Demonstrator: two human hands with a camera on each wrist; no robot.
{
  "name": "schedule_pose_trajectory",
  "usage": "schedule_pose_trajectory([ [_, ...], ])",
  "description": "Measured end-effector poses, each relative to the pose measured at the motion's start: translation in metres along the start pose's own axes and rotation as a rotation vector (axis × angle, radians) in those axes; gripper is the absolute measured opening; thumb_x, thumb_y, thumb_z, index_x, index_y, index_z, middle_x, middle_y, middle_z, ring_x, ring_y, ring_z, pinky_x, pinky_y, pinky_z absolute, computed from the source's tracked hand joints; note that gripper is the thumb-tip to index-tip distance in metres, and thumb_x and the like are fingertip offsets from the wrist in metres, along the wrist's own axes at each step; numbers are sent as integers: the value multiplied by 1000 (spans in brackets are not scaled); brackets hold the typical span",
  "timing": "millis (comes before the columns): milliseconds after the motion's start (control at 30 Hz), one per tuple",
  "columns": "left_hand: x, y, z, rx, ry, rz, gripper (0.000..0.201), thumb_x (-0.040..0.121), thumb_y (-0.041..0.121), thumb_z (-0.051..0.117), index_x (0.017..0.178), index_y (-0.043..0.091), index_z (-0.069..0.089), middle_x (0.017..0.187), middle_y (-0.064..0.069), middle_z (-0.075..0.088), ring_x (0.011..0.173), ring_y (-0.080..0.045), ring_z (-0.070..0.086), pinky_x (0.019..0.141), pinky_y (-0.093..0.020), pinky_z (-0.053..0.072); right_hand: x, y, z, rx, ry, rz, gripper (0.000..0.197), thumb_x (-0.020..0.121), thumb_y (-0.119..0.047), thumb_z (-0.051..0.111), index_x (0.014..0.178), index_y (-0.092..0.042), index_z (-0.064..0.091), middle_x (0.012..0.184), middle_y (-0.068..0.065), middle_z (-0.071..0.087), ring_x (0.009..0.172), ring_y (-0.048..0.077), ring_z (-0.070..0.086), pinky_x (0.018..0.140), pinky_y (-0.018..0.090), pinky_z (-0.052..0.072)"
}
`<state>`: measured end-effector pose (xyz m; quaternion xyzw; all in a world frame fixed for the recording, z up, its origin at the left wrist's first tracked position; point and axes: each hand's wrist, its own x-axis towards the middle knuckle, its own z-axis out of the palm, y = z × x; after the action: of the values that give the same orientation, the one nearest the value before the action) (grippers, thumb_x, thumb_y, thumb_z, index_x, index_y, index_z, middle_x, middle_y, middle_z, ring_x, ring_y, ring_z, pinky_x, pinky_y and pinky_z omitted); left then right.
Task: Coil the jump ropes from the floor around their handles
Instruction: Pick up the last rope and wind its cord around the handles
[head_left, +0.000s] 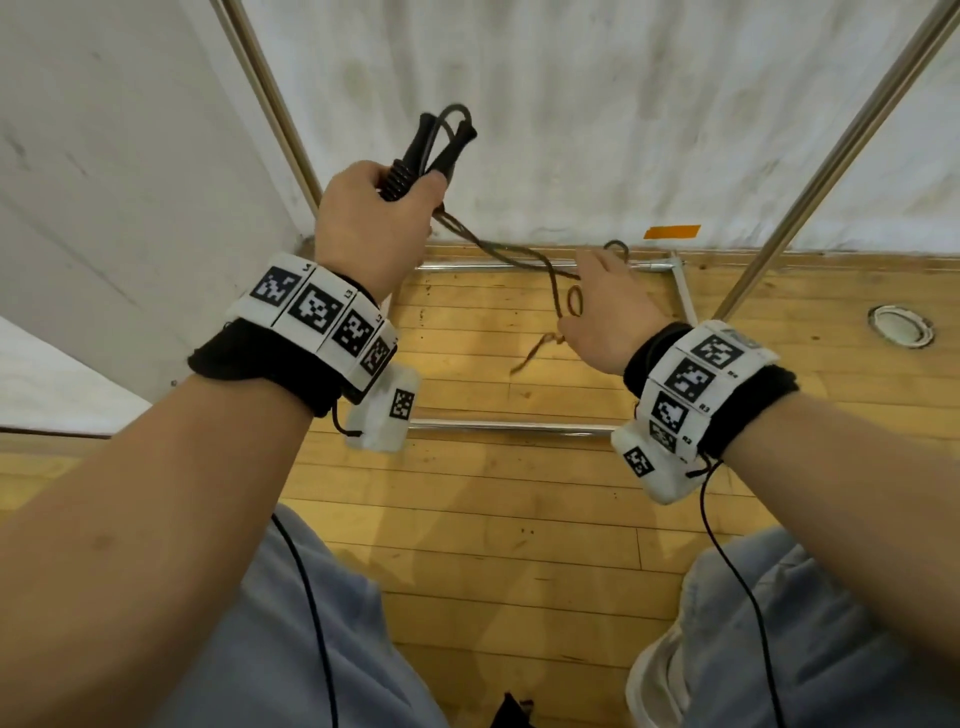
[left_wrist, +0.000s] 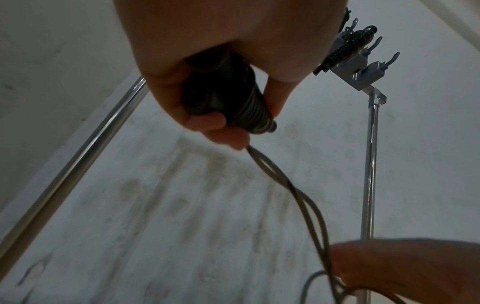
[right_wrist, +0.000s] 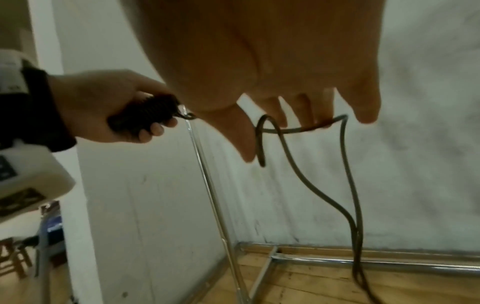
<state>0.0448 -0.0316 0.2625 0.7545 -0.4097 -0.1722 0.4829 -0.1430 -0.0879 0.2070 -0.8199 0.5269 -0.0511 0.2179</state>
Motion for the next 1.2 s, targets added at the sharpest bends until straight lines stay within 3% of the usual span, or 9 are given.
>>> schedule_pose_trajectory([
  [100,-6,0,8,-6,-158,-88,24,85,40,64,88,16,66,77,-1,73,53,-11,64,41,-18,44,-6,-11,4,135,133,-67,72,90,-31,59,147,-12,20,154,5,23,140,24,25,110,34,27],
  [233,-17,7,18,-102,-304,-102,29,84,39,67,89,11,70,79,-3,71,53,-11,60,46,-23,46,-16,-26,14,271,55,-140,66,91,-37,57,146,-17,26,147,4,39,130,22,41,94,26,34],
  [400,-19,12,15,-234,-428,-98,29,86,36,67,91,8,69,74,0,67,57,-16,59,46,-25,45,-20,-31,18,501,54,-108,25,98,-32,44,116,-20,57,107,6,66,95,22,62,67,24,45],
  [500,-20,13,12,-232,-455,-70,26,87,36,66,89,10,69,67,7,67,61,-16,60,47,-26,45,-20,-35,21,649,28,-98,21,100,-24,40,95,-21,60,85,-1,66,83,17,61,73,23,47],
  [633,-22,14,9,-170,-399,41,22,88,36,64,87,15,69,64,9,66,61,-13,60,48,-25,45,-19,-43,21,832,-7,-67,25,100,-22,38,84,-24,57,63,-6,47,63,15,48,69,39,43],
  [767,-12,8,0,103,-286,246,32,89,41,61,90,10,66,71,-3,62,59,-12,53,57,-24,44,-18,-41,10,703,44,-191,29,98,-30,41,71,-22,48,58,-8,41,49,9,37,53,29,33],
  [900,-7,-4,-3,344,-221,385,23,88,43,60,92,20,59,70,11,51,62,-3,48,51,-11,34,-10,-27,-9,527,-19,-236,46,98,-47,36,60,-19,33,55,-2,32,47,12,28,55,28,27],
  [1067,3,-20,0,542,-198,382,39,90,48,55,113,16,53,89,5,53,77,-17,51,55,-25,32,-14,-30,-8,353,-30,-338,43,100,-38,35,61,-19,33,55,-6,31,42,4,30,47,14,29],
  [1200,3,-29,9,587,-249,325,41,91,50,55,110,14,46,86,3,51,73,-17,51,51,-23,31,-12,-35,-13,255,-34,-357,46,100,-34,36,57,-18,32,52,-6,31,41,6,29,43,16,28],
])
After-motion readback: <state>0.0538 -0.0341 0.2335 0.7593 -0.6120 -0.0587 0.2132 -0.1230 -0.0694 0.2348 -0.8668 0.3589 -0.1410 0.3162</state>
